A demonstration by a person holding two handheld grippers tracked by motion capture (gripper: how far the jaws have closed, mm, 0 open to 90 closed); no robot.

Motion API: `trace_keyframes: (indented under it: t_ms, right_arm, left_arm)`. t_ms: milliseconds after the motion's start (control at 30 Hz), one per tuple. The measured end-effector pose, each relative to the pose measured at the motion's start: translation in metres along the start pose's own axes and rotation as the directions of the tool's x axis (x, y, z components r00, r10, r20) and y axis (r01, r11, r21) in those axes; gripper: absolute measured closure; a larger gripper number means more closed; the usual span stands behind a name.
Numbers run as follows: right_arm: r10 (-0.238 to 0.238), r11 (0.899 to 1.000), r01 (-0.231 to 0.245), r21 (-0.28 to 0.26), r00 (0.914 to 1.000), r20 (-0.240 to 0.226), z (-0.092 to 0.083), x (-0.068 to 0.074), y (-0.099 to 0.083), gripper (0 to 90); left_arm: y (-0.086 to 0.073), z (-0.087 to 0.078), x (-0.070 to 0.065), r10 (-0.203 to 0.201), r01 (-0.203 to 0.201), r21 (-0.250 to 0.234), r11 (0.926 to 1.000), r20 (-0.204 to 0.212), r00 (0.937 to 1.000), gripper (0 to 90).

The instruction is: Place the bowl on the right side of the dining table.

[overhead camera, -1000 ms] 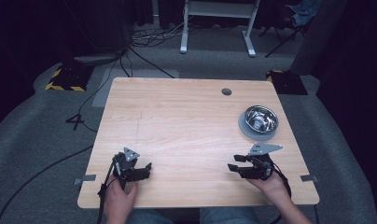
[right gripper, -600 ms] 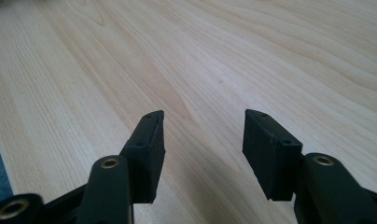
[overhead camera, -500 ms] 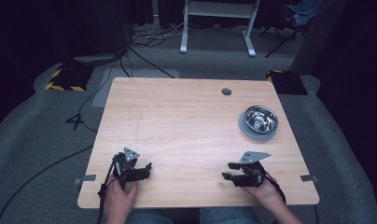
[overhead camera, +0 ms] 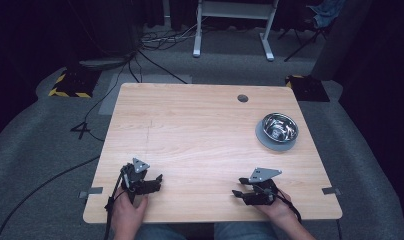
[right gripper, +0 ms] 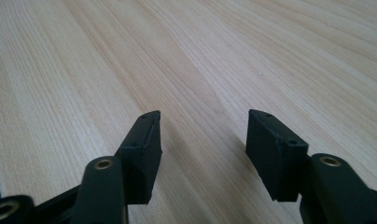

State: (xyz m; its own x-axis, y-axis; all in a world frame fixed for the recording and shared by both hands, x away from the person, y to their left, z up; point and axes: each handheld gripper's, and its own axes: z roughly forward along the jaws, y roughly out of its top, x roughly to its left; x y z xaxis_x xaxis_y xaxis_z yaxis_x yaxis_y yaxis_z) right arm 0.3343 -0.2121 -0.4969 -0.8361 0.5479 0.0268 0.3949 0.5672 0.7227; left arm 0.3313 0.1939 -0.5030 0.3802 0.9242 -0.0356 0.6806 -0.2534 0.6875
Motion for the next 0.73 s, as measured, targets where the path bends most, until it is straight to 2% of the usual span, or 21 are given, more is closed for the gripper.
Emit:
trace_keyframes:
  t_ms: [167,267,367,400,733]
  right_arm:
    - [-0.028,1.000,0.029,-0.013,0.9993,0.026,0.0026,0.0027,-0.0009,41.9]
    - [-0.028,0.998,0.030,-0.054,0.9990,0.035,0.0051,0.0033,-0.0049,36.3]
    - [-0.023,0.999,0.025,-0.047,0.9993,0.028,0.0054,0.0041,-0.0044,32.3]
    - [-0.038,0.998,0.039,-0.046,0.9990,0.022,0.0058,0.0036,-0.0044,31.6]
    - [-0.038,0.998,0.039,-0.043,0.9991,0.020,0.0058,0.0043,-0.0045,28.8]
  left_arm:
    - [0.0000,0.0000,0.0000,0.000,0.000,0.000,1.0000,0.000,1.0000,16.3]
    - [-0.0001,0.0000,0.0000,0.000,0.000,0.000,1.0000,0.001,1.0000,16.3]
    - [0.0000,0.0000,0.0000,0.000,0.000,0.000,1.0000,0.001,1.0000,16.3]
    - [-0.0001,0.0000,0.0000,0.000,0.000,0.000,1.0000,0.001,1.0000,16.3]
    - [-0.0001,0.0001,-0.0001,-0.001,0.001,-0.001,1.0000,0.000,1.0000,16.3]
